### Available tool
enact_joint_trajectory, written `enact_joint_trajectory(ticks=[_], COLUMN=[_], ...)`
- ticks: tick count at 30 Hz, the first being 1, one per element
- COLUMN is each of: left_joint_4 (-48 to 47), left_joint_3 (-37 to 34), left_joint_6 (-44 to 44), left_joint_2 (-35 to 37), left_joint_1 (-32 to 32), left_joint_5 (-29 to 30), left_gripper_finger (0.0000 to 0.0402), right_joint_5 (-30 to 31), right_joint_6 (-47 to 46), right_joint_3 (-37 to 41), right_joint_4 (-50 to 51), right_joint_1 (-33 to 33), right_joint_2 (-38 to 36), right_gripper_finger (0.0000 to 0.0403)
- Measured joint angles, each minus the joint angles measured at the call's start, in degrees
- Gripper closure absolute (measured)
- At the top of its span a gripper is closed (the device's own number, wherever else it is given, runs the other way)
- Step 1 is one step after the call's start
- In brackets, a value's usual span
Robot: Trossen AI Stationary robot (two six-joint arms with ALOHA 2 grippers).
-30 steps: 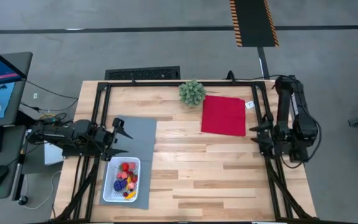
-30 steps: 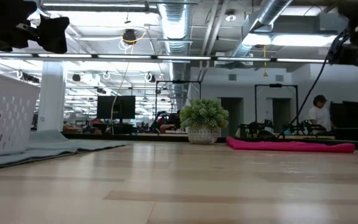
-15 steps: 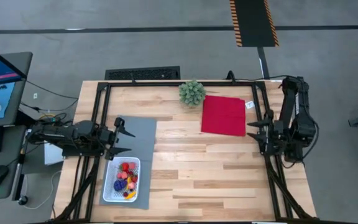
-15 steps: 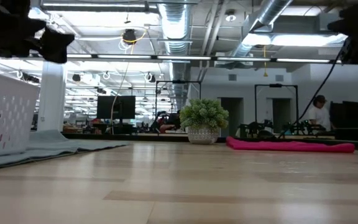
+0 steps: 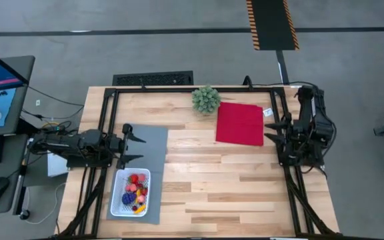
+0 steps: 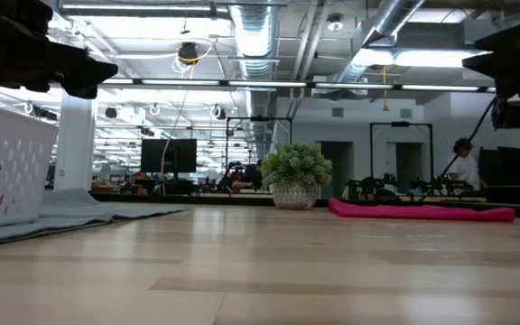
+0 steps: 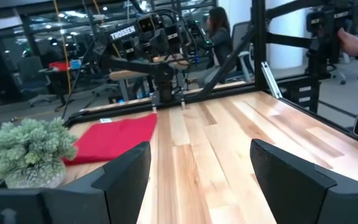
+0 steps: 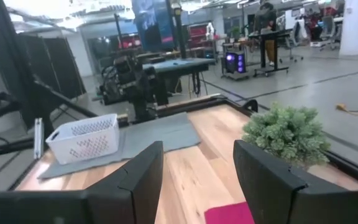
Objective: Pick and placing Produce into tupperware
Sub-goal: Return to Home Position
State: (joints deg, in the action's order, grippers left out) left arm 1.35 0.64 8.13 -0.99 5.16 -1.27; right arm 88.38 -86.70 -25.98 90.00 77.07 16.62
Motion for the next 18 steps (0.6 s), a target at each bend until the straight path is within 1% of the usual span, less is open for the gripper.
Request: enact_joint_trajectory(ticks=[7, 10, 14, 18], left_joint_4=[-0.2, -0.3, -0.3, -0.4], left_joint_3=[0.0, 0.0, 0.1, 0.1], left_joint_6=[-0.1, -0.7, -0.5, -0.9], left_joint_2=[0.0, 0.0, 0.0, 0.0], left_joint_1=[0.0, 0.0, 0.0, 0.0], left_joint_5=[0.3, 0.3, 0.3, 0.5], left_gripper_finger=[0.0132, 0.0132, 0.0132, 0.0132], right_joint_5=[-0.5, -0.3, -1.6, -2.1], right_joint_6=[0.2, -1.9, -2.2, -2.2], right_joint_3=[5.9, 5.8, 5.8, 5.8], right_joint_4=[-0.7, -7.7, -18.5, -23.0], right_joint_1=[-2.3, -2.5, -2.5, -2.5], right_joint_2=[-4.4, -4.1, -4.2, -4.2], right_gripper_finger=[0.0184, 0.0185, 0.0186, 0.0186])
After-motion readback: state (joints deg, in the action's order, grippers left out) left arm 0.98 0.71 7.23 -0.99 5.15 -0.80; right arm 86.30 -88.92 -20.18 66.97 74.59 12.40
